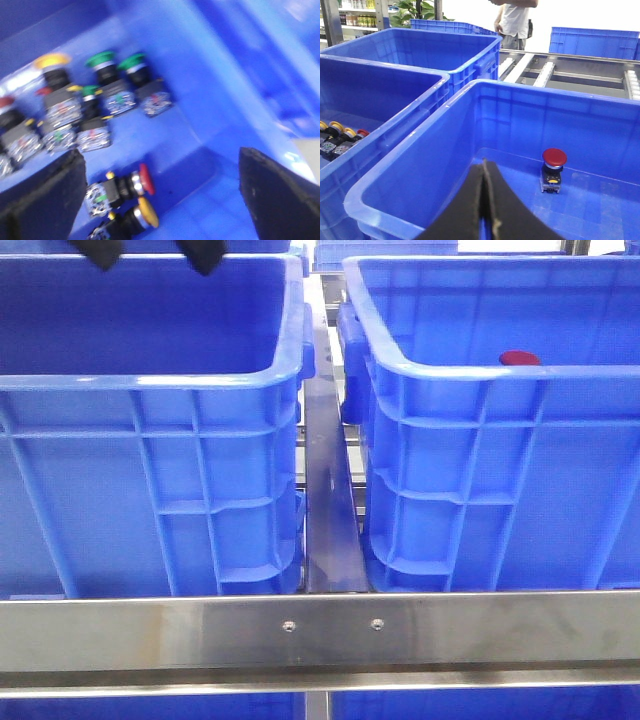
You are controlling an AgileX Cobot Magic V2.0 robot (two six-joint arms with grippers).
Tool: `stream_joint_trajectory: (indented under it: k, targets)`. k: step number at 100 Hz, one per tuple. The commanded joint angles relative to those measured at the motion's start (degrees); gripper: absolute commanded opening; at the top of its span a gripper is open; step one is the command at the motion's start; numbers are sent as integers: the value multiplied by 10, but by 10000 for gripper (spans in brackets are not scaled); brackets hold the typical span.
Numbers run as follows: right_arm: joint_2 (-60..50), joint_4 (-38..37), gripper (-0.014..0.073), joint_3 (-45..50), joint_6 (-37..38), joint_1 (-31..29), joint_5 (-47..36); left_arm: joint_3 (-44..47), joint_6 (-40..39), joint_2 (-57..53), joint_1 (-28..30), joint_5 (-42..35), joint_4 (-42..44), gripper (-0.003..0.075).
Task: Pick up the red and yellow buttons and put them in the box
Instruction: 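Reach the left gripper back into the button bin and grasp a yellow button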
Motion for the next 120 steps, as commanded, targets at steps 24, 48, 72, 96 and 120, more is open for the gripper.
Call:
stream_joint_trajectory:
  k: [24,48,72,96,120]
  targets:
    - [1,45,-69,-14,-3,-2,14,-20,-8,26,109,-24,-104,576]
    - [1,45,-69,-14,-3,-2,14,-45,-5,97,160,-20,-106,575]
    - [1,45,-69,-14,-3,-2,14,-111,56,168,169,10,-149,575]
    - [1,45,-69,-14,-3,-2,14,-162,57,228,169,22,-150,575]
    - [1,45,-69,-14,-3,-2,14,-186,74,267,169,30,-179,575]
